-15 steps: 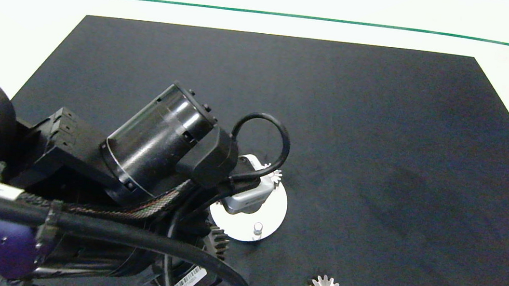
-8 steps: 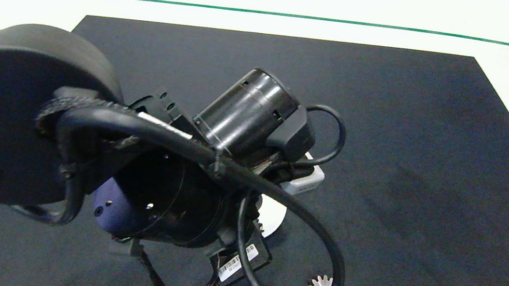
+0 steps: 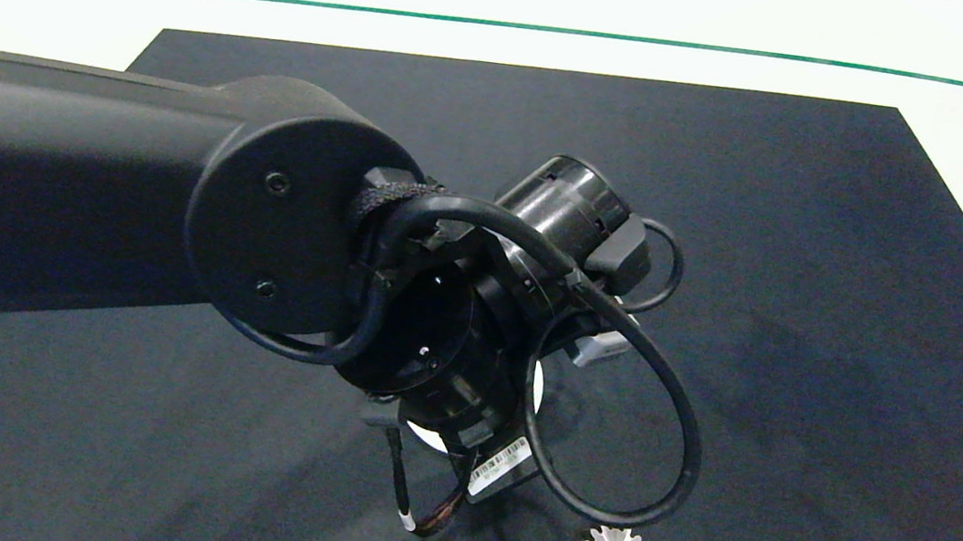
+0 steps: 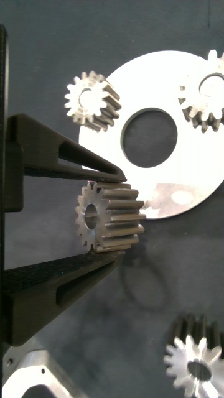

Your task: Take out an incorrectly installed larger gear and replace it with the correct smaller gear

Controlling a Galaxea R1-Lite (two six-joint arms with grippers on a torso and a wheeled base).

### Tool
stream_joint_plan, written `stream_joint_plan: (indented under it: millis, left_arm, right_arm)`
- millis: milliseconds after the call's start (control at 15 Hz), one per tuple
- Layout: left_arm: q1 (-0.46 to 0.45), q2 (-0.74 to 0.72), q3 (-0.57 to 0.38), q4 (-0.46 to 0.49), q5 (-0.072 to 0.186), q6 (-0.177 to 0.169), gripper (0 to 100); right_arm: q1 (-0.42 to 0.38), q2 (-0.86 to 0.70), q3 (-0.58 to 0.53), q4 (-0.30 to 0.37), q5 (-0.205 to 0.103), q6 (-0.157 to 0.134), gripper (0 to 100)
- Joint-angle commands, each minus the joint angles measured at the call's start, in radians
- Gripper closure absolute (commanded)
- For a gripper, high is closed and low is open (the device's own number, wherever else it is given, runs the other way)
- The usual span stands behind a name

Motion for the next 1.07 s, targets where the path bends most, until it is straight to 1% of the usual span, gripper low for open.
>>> stream_joint_plan:
  millis: [67,1067]
  left_arm:
    - [0.013,0.023,-0.007,0.005,0.002,0.013,75]
    - [0.024,0.035,-0.002,0.015,0.004,0.015,75]
  right_arm:
    - [0.0,-0.003,0.0,0.001,-0.001,-0.003,0]
    - [0.002,-0.006,0.0,0.002,0.0,-0.004,0]
